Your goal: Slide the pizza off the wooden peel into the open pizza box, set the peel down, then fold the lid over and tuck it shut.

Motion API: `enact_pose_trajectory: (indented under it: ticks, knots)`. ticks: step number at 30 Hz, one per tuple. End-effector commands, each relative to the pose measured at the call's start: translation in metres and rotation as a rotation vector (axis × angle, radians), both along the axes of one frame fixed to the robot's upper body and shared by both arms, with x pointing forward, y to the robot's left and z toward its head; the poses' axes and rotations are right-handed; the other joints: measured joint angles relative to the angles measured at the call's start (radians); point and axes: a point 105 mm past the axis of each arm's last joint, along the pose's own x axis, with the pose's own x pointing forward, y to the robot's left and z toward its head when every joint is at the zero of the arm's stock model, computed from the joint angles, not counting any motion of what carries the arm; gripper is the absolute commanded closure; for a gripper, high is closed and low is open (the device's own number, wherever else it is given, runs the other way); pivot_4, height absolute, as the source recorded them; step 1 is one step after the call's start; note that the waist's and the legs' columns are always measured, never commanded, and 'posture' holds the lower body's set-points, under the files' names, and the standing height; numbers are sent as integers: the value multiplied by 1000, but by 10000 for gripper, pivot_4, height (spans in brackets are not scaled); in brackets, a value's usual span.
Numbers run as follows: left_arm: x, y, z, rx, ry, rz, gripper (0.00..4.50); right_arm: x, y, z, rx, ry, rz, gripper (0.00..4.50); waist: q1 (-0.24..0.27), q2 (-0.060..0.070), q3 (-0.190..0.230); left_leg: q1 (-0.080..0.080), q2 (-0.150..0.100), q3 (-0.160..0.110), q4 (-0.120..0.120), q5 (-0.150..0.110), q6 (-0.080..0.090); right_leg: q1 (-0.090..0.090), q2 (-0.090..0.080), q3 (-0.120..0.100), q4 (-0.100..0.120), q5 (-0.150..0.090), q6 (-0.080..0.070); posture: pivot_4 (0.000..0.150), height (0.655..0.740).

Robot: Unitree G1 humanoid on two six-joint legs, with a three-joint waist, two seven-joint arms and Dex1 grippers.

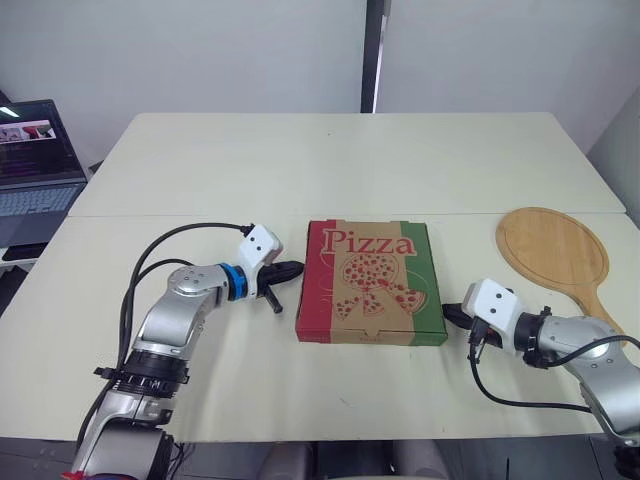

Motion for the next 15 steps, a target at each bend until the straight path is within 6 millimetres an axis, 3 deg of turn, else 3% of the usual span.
enact_pose_trajectory:
  ticks: [1,4,8,11,15]
  knots:
    - [-7,27,21,33,-72,17,45000,-1,-17,27,5,-79,-39,44478,-1,0,0,0,0,0,0,0,0,0,0,0,0,0,0,1500,7400]
    - [-23,62,27,94,-81,58,45000,-4,-47,42,22,-113,-132,44478,-3,0,0,0,1,0,-1,0,0,-1,0,0,0,0,0,1500,7400]
    - [-45,105,21,184,-58,169,45000,-18,-93,46,-32,-110,-229,44478,4,1,0,1,0,0,-1,0,0,1,0,0,-1,0,0,1500,7400]
    - [-60,129,16,216,-56,244,45000,-27,-122,50,-55,-110,-286,44478,11,0,0,2,0,1,-2,-2,3,3,-1,0,-2,0,0,1500,7400]
    - [-77,146,7,202,-20,323,45000,-34,-156,52,-73,-95,-364,44478,14,0,0,3,1,2,-2,-2,4,4,0,0,-1,0,0,1500,7400]
